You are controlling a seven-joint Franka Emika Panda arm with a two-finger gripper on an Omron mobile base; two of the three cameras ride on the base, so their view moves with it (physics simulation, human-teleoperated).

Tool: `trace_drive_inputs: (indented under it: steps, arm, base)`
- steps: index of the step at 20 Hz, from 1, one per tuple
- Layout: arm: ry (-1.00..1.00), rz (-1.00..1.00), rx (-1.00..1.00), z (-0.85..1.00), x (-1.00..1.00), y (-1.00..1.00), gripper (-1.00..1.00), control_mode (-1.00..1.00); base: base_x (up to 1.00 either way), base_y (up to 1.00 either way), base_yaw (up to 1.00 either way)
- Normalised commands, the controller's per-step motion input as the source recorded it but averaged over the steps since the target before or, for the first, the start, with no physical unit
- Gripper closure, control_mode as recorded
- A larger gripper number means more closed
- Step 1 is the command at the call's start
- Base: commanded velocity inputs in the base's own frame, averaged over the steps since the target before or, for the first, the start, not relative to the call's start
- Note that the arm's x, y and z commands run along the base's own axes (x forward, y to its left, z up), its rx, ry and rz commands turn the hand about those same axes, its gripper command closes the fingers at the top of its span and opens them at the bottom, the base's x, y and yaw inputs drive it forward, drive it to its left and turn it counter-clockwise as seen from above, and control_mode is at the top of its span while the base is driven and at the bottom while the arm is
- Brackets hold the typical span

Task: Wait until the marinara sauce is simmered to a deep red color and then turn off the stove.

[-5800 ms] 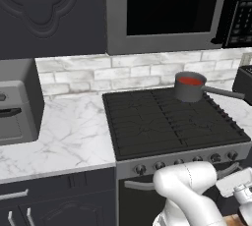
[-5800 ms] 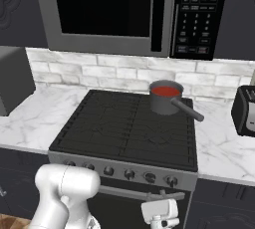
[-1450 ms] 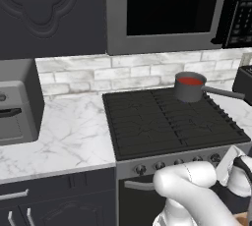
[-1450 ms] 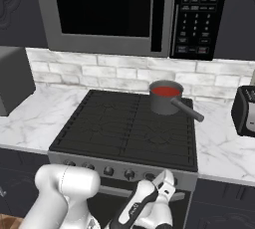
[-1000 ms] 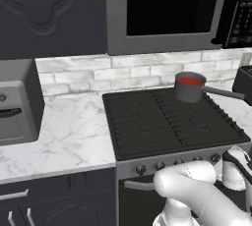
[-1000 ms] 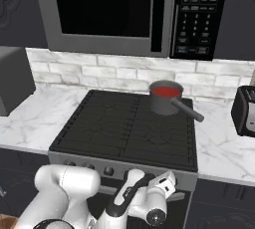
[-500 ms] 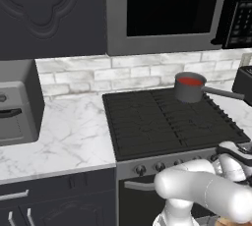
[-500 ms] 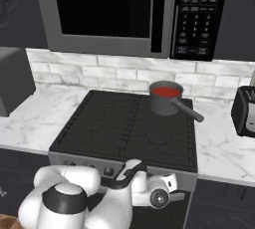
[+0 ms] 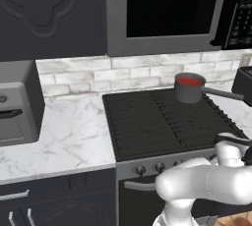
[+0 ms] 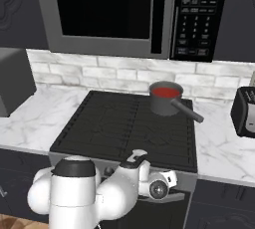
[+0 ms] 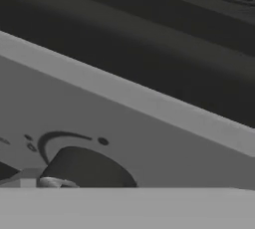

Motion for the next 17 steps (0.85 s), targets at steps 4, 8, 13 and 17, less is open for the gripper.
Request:
trace_drive_inputs:
  steps: [4, 8, 13, 17]
  arm:
    - [0.12, -0.31, 0.74, -0.37, 0.0, -0.88, 1.0, -1.0]
    - [0.12, -0.4, 0.76, -0.4, 0.0, -1.0, 1.0, -1.0]
    - [0.13, -0.54, 0.66, -0.45, 0.0, -0.97, 1.0, -1.0]
    - [0.14, -0.66, 0.47, -0.53, 0.0, -1.0, 1.0, -1.0]
  base:
    - [0.0, 0.0, 0.0]
    - [0.0, 0.0, 0.0]
    - [0.0, 0.0, 0.0]
    - [0.0, 0.0, 0.0]
